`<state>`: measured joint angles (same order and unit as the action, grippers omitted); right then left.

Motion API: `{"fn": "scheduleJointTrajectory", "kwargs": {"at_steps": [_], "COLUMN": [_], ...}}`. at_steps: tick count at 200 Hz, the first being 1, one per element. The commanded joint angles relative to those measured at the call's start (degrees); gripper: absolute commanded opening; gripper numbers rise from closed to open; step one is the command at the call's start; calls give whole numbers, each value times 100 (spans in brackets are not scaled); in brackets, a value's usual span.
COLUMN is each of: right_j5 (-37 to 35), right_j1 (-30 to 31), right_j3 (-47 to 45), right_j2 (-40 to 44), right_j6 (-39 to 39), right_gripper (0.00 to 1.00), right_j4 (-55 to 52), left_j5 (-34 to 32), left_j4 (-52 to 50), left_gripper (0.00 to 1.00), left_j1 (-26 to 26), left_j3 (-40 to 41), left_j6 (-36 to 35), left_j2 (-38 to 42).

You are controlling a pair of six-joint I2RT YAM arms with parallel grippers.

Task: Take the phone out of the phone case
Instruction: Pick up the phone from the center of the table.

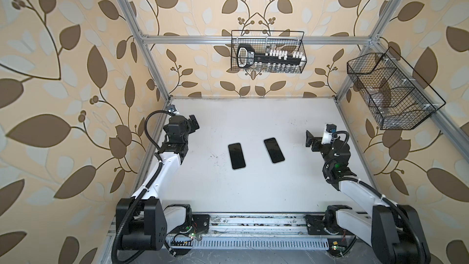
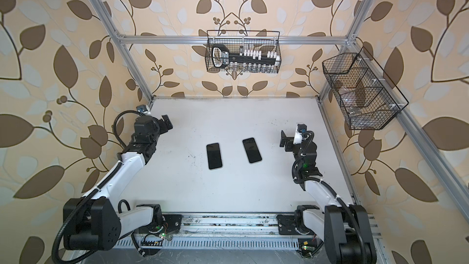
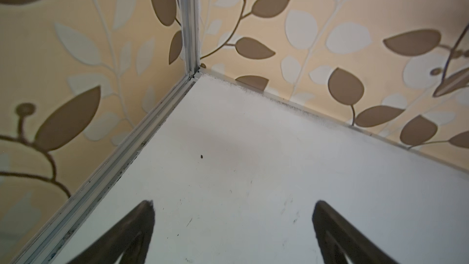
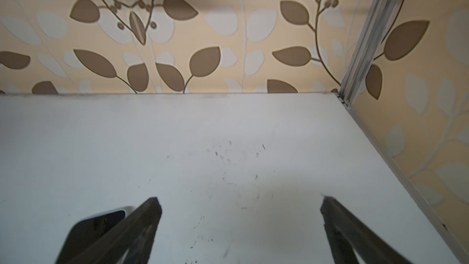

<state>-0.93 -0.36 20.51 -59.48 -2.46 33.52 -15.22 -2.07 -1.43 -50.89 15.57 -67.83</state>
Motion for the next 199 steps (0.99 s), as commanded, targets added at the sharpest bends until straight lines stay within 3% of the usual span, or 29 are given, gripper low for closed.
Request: {"fn": "scheduleJointTrajectory", "kwargs": {"at_steps": [1, 31, 62, 83, 114, 130, 148, 174, 199], "right_j5": [272, 499, -474, -792, -172, 133, -44, -83, -16], "right_j1": [33, 223, 888, 911, 544, 545, 746, 1173, 1542], "right_j3": [420, 1066, 1741, 2245, 2335, 2450, 2479, 2557, 2540], "right_j2": [493, 972, 1121, 1049, 1062, 1071, 1147, 1110, 1009], "right_j6": [-184, -529, -865, -1315, -1648, -1384, -1248, -939, -997], "right_gripper": [100, 100, 100, 100, 100, 100, 100, 100, 100], "right_j4": [-1301, -2248, -3142, -3788, -3845, -4135, -4419, -4785, -4926], "left_j5": [-193, 234, 891, 1490, 1886, 2096, 2430, 2331, 1824], "left_j4": [-2312, -3597, -4311, -4704, -5462, -5912, -6198, -6235, -6122], "left_gripper": [99, 99, 99, 99, 99, 99, 99, 99, 99], "left_j1": [38, 38, 38, 38, 38, 43, 52, 308, 1082], "left_j3": [-1035, -1997, -2354, -2381, -2353, -2428, -2451, -2270, -2118], "left_j6": [788, 1017, 1398, 1385, 1527, 1575, 1627, 1926, 2295], "left_j2": [-179, -430, -283, -52, 289, 294, 258, 271, 68]}}
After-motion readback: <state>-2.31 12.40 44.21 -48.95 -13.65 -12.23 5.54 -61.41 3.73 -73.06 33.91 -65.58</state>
